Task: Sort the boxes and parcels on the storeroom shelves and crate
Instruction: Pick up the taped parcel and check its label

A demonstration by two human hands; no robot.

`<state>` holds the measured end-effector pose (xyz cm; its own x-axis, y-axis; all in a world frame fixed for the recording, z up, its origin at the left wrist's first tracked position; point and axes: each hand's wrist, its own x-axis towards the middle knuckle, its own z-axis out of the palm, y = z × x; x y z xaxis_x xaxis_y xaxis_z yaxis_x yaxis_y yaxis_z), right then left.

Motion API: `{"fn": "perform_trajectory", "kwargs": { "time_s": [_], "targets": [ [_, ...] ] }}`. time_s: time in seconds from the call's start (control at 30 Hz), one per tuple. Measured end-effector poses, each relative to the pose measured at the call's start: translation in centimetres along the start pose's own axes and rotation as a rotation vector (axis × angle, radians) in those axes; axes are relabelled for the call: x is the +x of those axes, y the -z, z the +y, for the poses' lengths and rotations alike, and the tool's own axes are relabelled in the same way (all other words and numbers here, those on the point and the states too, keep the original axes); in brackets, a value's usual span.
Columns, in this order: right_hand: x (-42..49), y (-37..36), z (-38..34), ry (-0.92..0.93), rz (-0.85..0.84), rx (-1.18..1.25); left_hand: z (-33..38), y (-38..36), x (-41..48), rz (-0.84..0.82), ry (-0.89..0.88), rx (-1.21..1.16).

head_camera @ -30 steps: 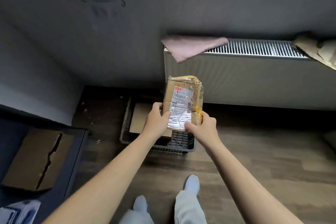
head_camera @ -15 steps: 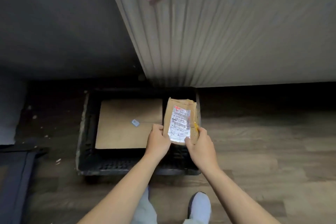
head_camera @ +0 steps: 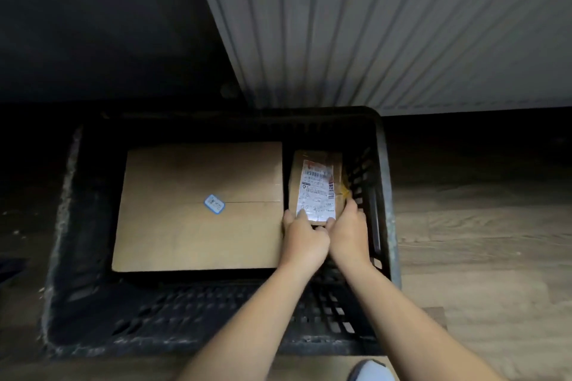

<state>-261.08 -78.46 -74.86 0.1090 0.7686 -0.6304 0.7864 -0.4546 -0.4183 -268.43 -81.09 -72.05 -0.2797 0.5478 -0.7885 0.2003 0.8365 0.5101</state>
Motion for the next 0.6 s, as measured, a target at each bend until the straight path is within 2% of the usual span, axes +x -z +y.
{"fn": "perform_trajectory", "kwargs": {
  "time_s": [0.13,0.4,0.47,0.6],
  "targets": [
    [3.1,-1.9,0.8,-0.034,-0.003,0.021,-0.1,-2.4,1.7,0.041,0.030,0.018],
    [1.7,-1.2,1.5,0.120,-0.138,-0.161,-0.8,-2.1,1.1,-0.014,0.023,-0.011],
    [0.3,0.5,0.3,0.172,-0.142,-0.067,0.3,-0.8,-0.2,-0.016,-0.005,-0.017],
    [-3.9,5.6,-4.2,0.113,-0.177,0.050,3.4,3.4,-4.6,0.030,-0.025,-0.059]
  ]
}}
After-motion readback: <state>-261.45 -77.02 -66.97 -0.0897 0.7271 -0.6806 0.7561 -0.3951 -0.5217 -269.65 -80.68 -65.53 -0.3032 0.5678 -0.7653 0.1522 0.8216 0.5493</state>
